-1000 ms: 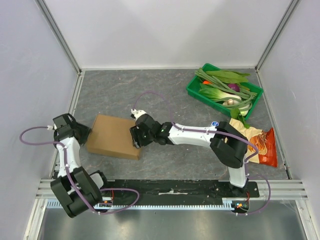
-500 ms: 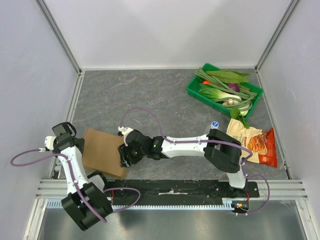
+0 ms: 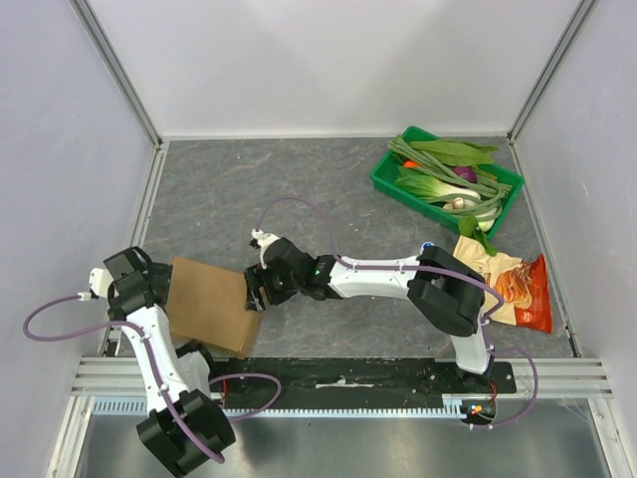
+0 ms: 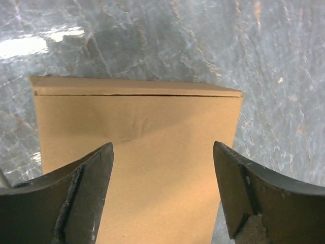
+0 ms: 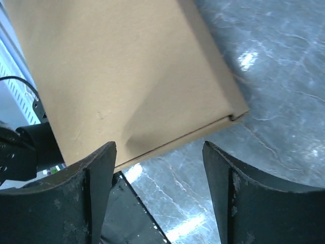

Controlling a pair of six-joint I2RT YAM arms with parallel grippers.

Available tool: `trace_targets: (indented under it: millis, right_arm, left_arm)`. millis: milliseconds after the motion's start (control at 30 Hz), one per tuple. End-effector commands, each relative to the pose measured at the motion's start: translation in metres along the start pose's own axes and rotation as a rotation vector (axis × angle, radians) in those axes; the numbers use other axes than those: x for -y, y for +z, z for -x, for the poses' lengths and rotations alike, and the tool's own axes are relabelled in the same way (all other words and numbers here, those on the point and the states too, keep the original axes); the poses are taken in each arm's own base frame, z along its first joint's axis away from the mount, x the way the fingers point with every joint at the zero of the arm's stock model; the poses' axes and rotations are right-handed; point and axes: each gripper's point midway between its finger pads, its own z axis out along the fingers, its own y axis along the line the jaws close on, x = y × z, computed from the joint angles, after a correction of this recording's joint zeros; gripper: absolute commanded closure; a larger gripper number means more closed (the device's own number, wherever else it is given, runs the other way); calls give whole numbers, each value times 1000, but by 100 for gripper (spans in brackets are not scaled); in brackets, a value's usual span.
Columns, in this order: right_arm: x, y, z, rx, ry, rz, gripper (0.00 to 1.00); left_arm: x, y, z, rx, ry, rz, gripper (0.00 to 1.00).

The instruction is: Fold the paper box

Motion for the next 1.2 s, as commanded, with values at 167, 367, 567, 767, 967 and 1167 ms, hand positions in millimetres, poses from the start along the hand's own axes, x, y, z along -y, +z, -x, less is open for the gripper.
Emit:
trace_targets:
  millis: [167, 367, 567, 767, 967, 1167]
  right_arm:
    - [-4, 9, 25, 60, 78, 102, 30]
    - [5, 28, 38, 78, 13, 84, 37]
    - [17, 43, 48, 97, -56, 26, 39]
    - [8, 51, 44, 83, -43, 64, 39]
    - [3, 60, 49, 84, -47, 77, 39]
    - [-18, 62, 43, 73, -50, 123, 39]
  left_arm:
    - [100, -53, -10, 20, 342, -408, 13]
    - [129, -87, -26, 20, 451, -527, 15]
    - [130, -94, -23, 38, 485, -546, 16]
    - [132, -100, -20, 53, 489, -559, 16]
    - [134, -103, -15, 70, 486, -561, 16]
    - [134, -102, -13, 79, 488, -554, 15]
